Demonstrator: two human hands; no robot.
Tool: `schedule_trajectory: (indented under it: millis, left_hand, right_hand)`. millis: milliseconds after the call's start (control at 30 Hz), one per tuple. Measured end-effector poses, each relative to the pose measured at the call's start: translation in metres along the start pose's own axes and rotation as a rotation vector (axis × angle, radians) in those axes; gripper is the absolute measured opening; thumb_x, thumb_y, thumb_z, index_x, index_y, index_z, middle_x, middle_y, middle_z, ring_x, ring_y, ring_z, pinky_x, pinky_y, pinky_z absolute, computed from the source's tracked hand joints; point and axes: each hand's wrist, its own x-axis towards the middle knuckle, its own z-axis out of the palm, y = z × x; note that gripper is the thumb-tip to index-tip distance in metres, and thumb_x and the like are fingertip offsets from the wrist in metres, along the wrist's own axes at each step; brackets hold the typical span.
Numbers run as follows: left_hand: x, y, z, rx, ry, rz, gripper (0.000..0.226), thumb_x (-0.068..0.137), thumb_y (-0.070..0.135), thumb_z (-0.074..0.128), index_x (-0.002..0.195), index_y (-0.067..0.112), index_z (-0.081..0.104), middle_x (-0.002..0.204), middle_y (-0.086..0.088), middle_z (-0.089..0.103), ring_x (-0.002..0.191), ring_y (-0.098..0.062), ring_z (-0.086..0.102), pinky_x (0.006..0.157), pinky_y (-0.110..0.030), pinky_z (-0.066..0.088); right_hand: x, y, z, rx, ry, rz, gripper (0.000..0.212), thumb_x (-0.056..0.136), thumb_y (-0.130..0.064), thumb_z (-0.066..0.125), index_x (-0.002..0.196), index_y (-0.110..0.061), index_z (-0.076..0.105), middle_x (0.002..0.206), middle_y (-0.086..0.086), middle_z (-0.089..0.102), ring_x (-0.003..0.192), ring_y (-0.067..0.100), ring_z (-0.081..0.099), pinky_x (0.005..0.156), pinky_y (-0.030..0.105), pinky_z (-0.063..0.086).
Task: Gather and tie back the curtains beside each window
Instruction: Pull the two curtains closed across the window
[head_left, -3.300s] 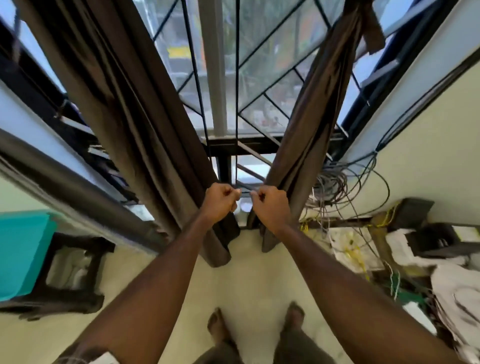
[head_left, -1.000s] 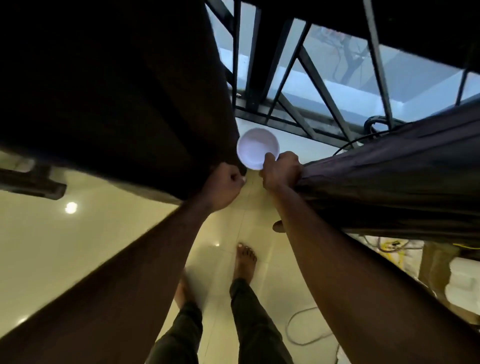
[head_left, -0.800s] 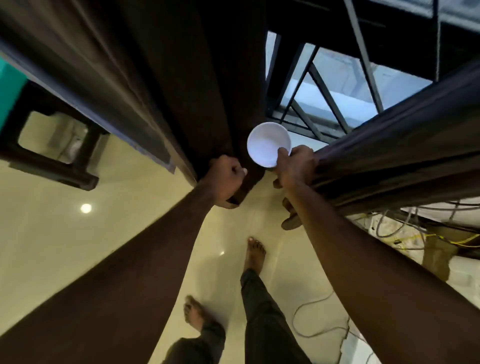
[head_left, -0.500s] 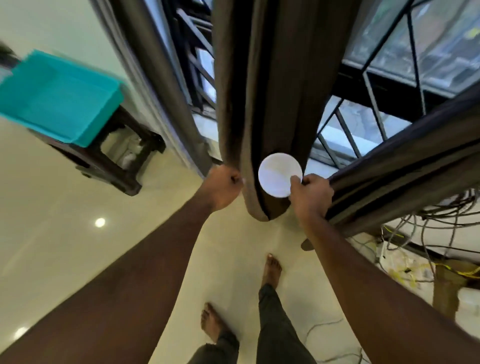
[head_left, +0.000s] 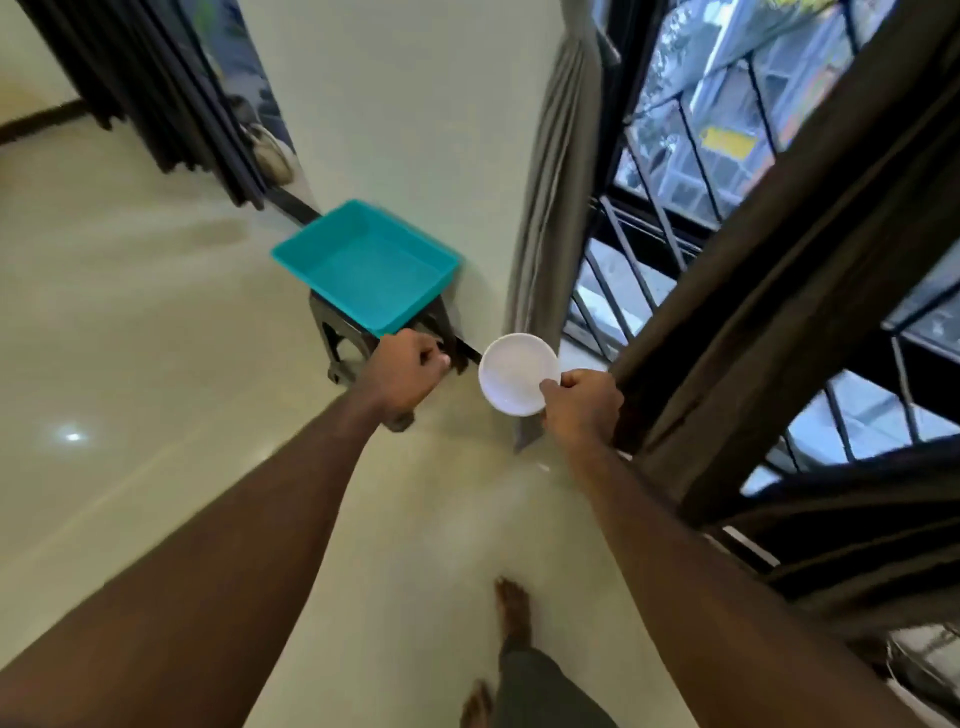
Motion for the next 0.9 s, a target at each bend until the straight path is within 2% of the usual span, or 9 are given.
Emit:
schedule_trajectory:
  millis: [100,200,267,433,533,667,833,900]
  left_hand:
    - [0.015,-0.029,-0.029,0.01,0.032,-0.036,0.033,0.095,0.021,0.062,0.07,0.0,0.058,0.068,-0.018,0.06,0.064,-0.023,0.052,0.058,-0.033,0.034]
    - [0.042,-0.052,-0.055,-0.009,0.064,-0.07,0.03,0.094,0.022,0.063,0.067,0.009,0.058,0.067,-0.008,0.059,0.067,-0.023,0.055,0.059,-0.032,0.035]
    - [0.065,-0.068,-0.071,-0.015,0.084,-0.078,0.03,0.094,0.021,0.064,0.067,0.011,0.056,0.065,-0.003,0.056,0.069,-0.022,0.055,0.06,-0.03,0.035]
    - [0.131,-0.114,-0.102,0.014,0.066,-0.089,0.024,0.094,0.018,0.063,0.073,0.007,0.06,0.071,-0.006,0.059,0.073,-0.021,0.056,0.065,-0.029,0.038]
    - [0.164,-0.143,-0.119,0.032,0.033,-0.1,0.023,0.095,0.018,0.063,0.077,0.003,0.063,0.075,-0.007,0.06,0.077,-0.025,0.059,0.07,-0.034,0.044]
    - [0.215,-0.177,-0.14,0.055,0.01,-0.099,0.022,0.095,0.018,0.062,0.078,0.003,0.063,0.075,-0.005,0.059,0.078,-0.024,0.059,0.072,-0.033,0.045]
    - [0.285,-0.213,-0.141,0.057,-0.03,-0.102,0.026,0.093,0.02,0.063,0.07,0.01,0.058,0.074,-0.005,0.06,0.08,-0.028,0.062,0.071,-0.035,0.046]
    - [0.317,-0.229,-0.135,0.077,-0.063,-0.1,0.031,0.092,0.021,0.064,0.065,0.015,0.051,0.071,-0.003,0.057,0.08,-0.031,0.062,0.069,-0.036,0.046]
  right_hand:
    - [-0.003,-0.037,0.037,-0.011,-0.056,-0.033,0.018,0.084,-0.02,0.076,0.095,-0.007,0.079,0.088,0.011,0.077,0.076,0.022,0.068,0.071,0.025,0.049]
    - [0.003,-0.069,0.077,0.02,-0.072,-0.045,0.021,0.08,-0.018,0.077,0.099,-0.009,0.077,0.086,0.011,0.076,0.075,0.027,0.074,0.069,0.039,0.064]
    - [0.015,-0.086,0.106,0.015,-0.078,-0.047,0.023,0.082,-0.016,0.078,0.104,-0.008,0.075,0.091,0.011,0.076,0.077,0.028,0.074,0.068,0.045,0.065]
    - [0.058,-0.125,0.18,-0.029,-0.08,-0.002,0.027,0.086,-0.016,0.077,0.112,-0.01,0.076,0.104,0.012,0.076,0.089,0.027,0.07,0.081,0.031,0.057]
    - [0.08,-0.146,0.223,-0.034,-0.09,0.051,0.025,0.084,-0.018,0.077,0.109,-0.012,0.078,0.104,0.013,0.077,0.09,0.031,0.072,0.084,0.035,0.06]
    - [0.108,-0.167,0.264,-0.056,-0.097,0.121,0.027,0.086,-0.017,0.076,0.112,-0.011,0.077,0.106,0.014,0.077,0.091,0.031,0.073,0.078,0.036,0.06]
    - [0.153,-0.192,0.321,-0.019,-0.091,0.198,0.024,0.085,-0.018,0.078,0.109,-0.01,0.078,0.104,0.014,0.077,0.085,0.029,0.073,0.076,0.03,0.056]
    - [0.177,-0.198,0.351,-0.003,-0.072,0.251,0.023,0.081,-0.02,0.083,0.102,-0.012,0.079,0.101,0.015,0.077,0.083,0.032,0.075,0.081,0.039,0.062]
